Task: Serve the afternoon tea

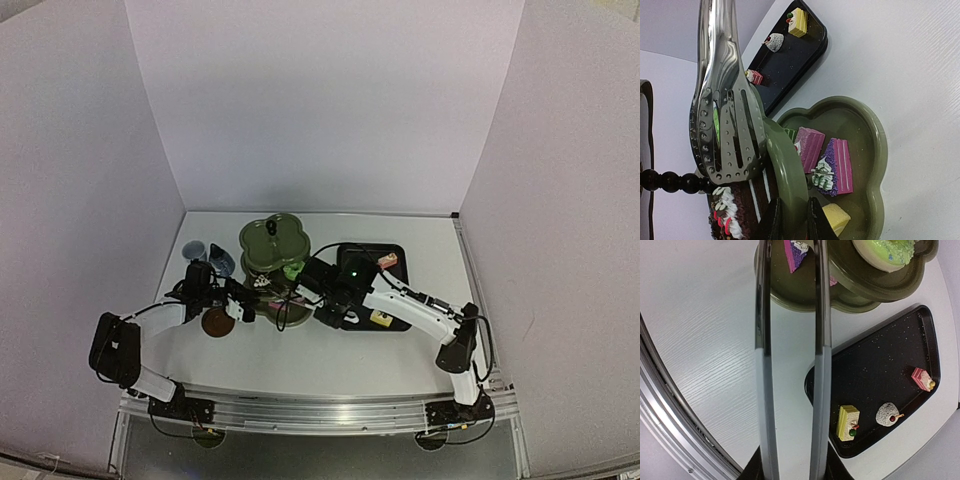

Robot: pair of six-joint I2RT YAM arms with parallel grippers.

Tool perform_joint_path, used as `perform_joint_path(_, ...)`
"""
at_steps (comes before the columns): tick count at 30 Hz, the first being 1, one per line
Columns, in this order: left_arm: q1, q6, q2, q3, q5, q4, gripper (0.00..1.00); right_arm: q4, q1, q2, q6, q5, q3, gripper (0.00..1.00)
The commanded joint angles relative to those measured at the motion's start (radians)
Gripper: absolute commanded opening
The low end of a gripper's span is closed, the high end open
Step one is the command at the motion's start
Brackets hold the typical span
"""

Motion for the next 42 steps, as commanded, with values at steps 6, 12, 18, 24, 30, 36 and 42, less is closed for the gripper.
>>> perform_joint_path(6,0.001,0.016,0.014,0.024,-0.003,-0.038,0.00,-0.091,-0.006,0.009,0.053,0.009,0.048,0.40)
perform_joint_path(12,0.001,0.012,-0.001,0.016,-0.011,-0.040,0.03,-0.080,-0.006,-0.030,0.069,0.003,0.040,0.40)
perform_joint_path(18,0.002,-0.035,-0.011,0.025,-0.029,-0.015,0.08,-0.033,-0.006,-0.078,0.086,-0.010,0.006,0.25)
perform_joint_path(24,0.002,-0.043,-0.011,0.028,-0.034,-0.011,0.09,-0.019,-0.018,-0.083,0.104,0.002,-0.016,0.09)
perform_joint_path(30,0.003,-0.058,-0.018,0.026,-0.050,-0.013,0.10,-0.020,-0.019,-0.123,0.113,0.010,-0.041,0.12)
perform_joint_path(36,0.002,-0.064,-0.011,0.034,-0.036,-0.003,0.11,-0.004,-0.022,-0.102,0.101,-0.016,-0.028,0.12)
perform_joint_path(42,0.002,-0.059,-0.013,0.033,-0.042,-0.006,0.12,0.009,-0.024,-0.065,0.058,-0.082,0.001,0.11)
